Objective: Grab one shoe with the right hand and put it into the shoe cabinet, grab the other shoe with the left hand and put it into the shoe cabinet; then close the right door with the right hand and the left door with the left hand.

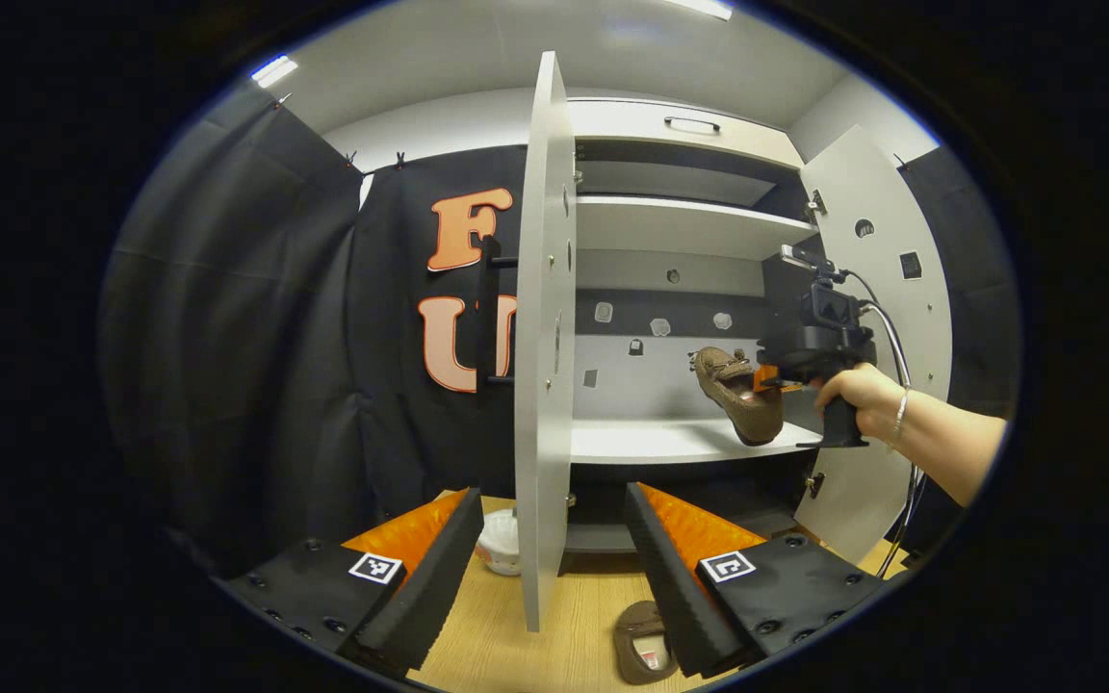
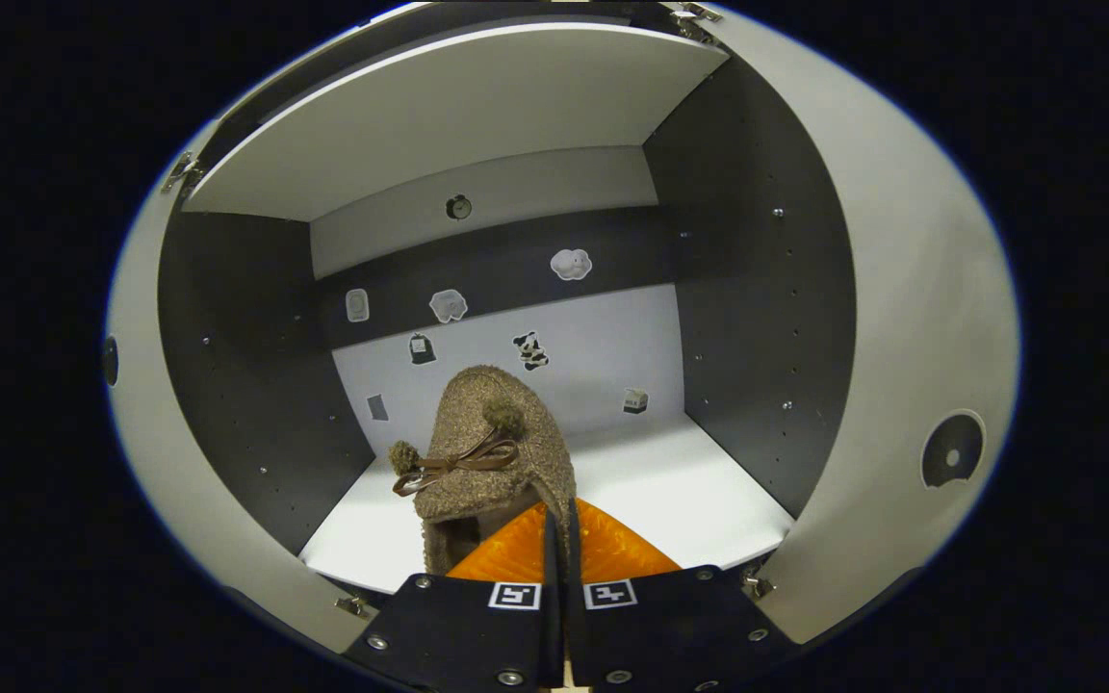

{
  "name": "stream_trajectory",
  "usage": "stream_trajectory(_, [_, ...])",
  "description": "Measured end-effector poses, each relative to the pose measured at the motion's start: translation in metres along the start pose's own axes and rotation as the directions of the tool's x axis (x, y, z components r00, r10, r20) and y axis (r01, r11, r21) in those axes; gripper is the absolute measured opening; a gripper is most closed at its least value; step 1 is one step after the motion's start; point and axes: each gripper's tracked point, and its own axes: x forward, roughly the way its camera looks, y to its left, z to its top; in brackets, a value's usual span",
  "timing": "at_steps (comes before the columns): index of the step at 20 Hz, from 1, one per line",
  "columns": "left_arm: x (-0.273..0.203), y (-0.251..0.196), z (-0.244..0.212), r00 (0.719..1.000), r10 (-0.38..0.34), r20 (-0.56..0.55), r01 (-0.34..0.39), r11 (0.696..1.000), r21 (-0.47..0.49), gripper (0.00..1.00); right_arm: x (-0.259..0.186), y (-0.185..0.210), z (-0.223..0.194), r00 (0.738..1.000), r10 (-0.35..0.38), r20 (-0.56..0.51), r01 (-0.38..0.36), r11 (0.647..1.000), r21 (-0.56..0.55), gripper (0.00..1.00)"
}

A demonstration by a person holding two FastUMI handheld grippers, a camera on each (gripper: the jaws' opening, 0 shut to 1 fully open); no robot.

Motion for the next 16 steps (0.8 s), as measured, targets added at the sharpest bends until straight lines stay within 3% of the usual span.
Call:
stream_trajectory(8, [0.002, 0.022, -0.008, 0.999, 0.049, -0.021, -0.049, 0.999, 0.005, 0.97, 0.059, -0.008, -0.022, 0.994, -0.051, -0.097, 0.054, 0.998, 0.032, 0.03])
stream_trajectory(11, [0.005, 0.019, -0.014, 0.998, 0.045, -0.036, -0.045, 0.999, -0.007, 0.96, 0.051, -0.005, -0.004, 0.999, -0.042, -0.031, 0.042, 0.999, 0.022, 0.16])
stream_trajectory(14, [0.006, 0.012, -0.013, 0.999, 0.029, -0.038, -0.030, 0.999, -0.020, 0.96, 0.029, -0.004, 0.010, 0.999, -0.027, 0.020, 0.027, 1.000, -0.006, 0.19])
stream_trajectory(16, [0.006, 0.006, -0.012, 0.999, 0.016, -0.036, -0.016, 1.000, -0.022, 0.96, 0.009, -0.002, 0.020, 0.998, -0.012, 0.065, 0.015, 0.999, -0.047, 0.30])
